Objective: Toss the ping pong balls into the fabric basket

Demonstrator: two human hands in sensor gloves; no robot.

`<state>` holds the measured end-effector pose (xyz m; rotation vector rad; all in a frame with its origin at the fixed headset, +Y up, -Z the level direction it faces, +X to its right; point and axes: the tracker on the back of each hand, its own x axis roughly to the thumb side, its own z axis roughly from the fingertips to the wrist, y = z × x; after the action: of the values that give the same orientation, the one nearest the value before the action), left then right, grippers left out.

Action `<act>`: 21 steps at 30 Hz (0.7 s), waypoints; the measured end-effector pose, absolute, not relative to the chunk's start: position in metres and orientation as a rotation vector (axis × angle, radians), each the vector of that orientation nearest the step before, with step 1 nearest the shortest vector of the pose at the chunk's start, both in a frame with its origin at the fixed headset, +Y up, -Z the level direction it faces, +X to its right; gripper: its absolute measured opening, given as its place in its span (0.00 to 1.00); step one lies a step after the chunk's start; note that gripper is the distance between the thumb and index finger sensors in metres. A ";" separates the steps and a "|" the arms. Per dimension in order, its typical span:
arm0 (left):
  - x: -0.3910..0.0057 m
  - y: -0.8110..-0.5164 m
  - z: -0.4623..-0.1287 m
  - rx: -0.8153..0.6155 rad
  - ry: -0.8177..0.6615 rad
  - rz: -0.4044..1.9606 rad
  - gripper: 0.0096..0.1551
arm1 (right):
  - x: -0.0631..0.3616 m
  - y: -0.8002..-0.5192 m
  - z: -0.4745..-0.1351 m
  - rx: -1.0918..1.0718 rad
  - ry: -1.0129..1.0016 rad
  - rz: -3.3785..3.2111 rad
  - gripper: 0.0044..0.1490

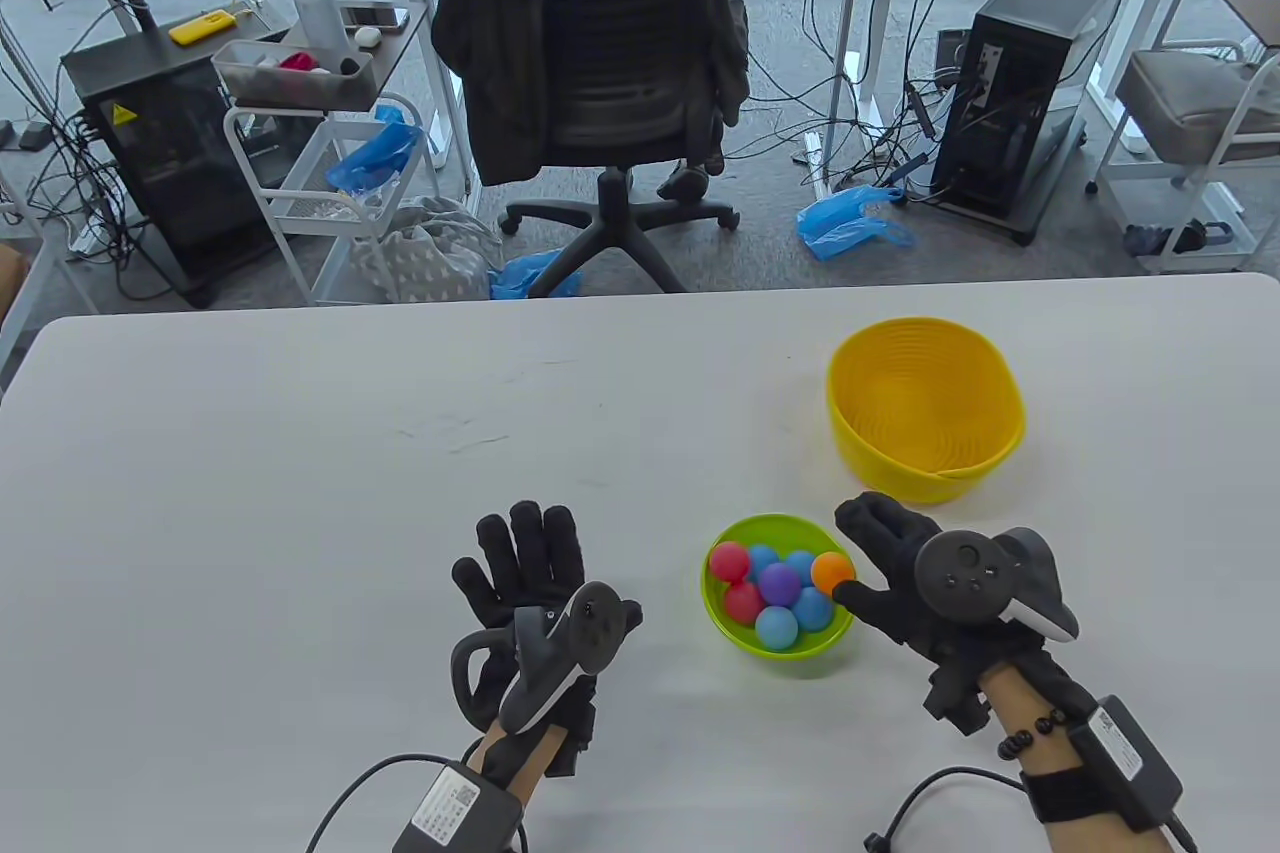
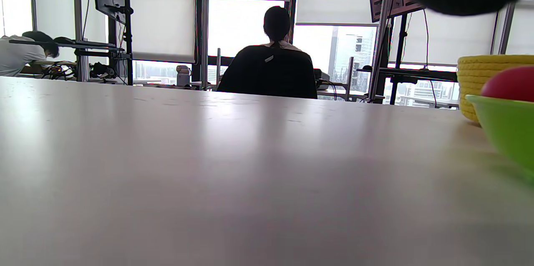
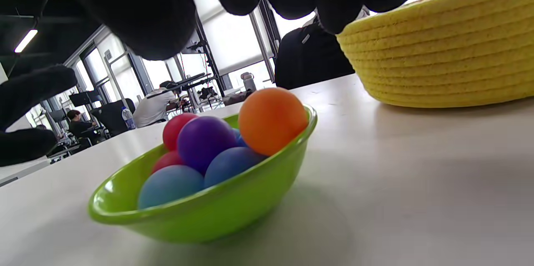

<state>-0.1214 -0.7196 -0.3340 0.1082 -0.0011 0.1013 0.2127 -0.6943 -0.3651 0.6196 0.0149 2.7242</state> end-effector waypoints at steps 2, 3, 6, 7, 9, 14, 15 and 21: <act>-0.122 -0.719 -0.334 0.108 -0.001 0.107 0.69 | 0.204 -0.699 -0.370 0.640 0.090 2.754 0.49; -0.123 -0.719 -0.334 0.109 -0.002 0.113 0.69 | 0.200 -0.702 -0.372 0.652 0.117 2.766 0.49; -0.124 -0.719 -0.334 0.110 0.000 0.111 0.69 | 0.191 -0.707 -0.378 0.667 0.159 2.805 0.48; -0.124 -0.719 -0.334 0.109 -0.001 0.113 0.69 | 0.189 -0.709 -0.379 0.662 0.174 2.815 0.47; -0.124 -0.719 -0.334 0.106 0.002 0.113 0.69 | 0.187 -0.712 -0.382 0.663 0.201 2.822 0.46; -0.123 -0.718 -0.334 0.112 0.000 0.107 0.69 | 0.186 -0.720 -0.386 0.655 0.249 2.864 0.46; -0.122 -0.718 -0.334 0.111 0.001 0.106 0.69 | 0.187 -0.722 -0.387 0.655 0.245 2.868 0.45; -0.122 -0.718 -0.334 0.113 -0.001 0.112 0.69 | 0.188 -0.723 -0.387 0.655 0.179 2.872 0.42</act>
<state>-0.1222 -0.7179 -0.3341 0.1126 -0.0005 0.1117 0.1877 -0.7235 -0.3866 0.6550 0.1785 2.8723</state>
